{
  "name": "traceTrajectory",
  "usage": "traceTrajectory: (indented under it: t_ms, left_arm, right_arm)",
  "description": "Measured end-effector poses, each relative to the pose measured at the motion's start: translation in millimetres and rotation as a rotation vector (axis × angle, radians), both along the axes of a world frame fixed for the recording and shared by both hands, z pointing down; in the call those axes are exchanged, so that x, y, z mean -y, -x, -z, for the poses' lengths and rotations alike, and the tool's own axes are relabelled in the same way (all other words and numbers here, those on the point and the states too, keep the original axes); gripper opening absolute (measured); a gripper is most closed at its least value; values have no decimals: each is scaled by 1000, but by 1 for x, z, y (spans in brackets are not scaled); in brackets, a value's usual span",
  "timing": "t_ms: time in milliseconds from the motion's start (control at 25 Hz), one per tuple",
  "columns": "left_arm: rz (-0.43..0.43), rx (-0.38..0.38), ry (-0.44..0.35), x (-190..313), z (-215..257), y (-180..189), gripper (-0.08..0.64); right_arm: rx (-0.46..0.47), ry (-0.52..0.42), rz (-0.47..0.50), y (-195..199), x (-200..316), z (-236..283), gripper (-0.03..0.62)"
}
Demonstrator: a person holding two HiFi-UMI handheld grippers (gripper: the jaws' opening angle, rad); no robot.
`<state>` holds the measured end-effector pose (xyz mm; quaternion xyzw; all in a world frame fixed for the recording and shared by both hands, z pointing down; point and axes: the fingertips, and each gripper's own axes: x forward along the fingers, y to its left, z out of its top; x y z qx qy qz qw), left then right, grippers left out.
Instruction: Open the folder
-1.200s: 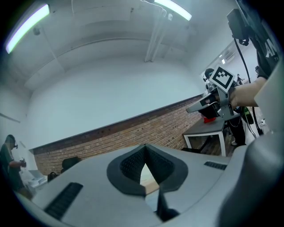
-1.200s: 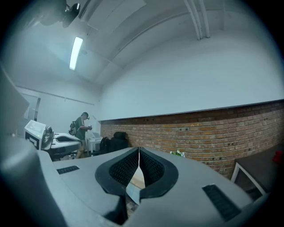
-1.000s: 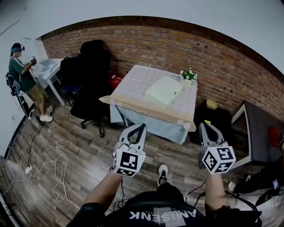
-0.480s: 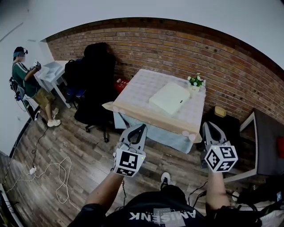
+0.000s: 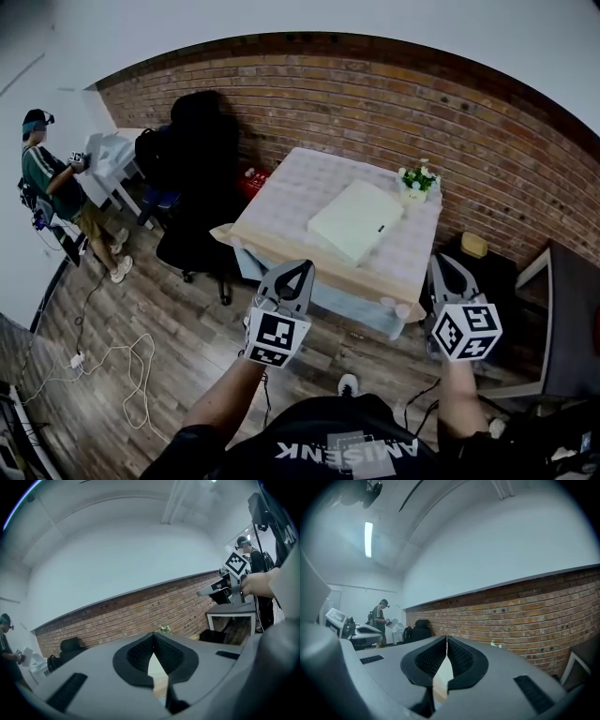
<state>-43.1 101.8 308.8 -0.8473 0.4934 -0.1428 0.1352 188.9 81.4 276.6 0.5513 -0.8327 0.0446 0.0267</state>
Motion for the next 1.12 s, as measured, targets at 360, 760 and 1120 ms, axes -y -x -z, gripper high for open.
traceTrajectory:
  t_ms: [360,760,1120]
  left_arm:
    - [24,-151,42,89,19,-26,11]
    - [62,-204,67,169,18,5,12]
    - [-39,-274,142,240,-21,35,12]
  right_arm:
    - [29,7,26,-43,79,-7,41]
    - [19,47,3,-55,143,-26,41]
    - [-9,73,-83,-36,199,-44,41]
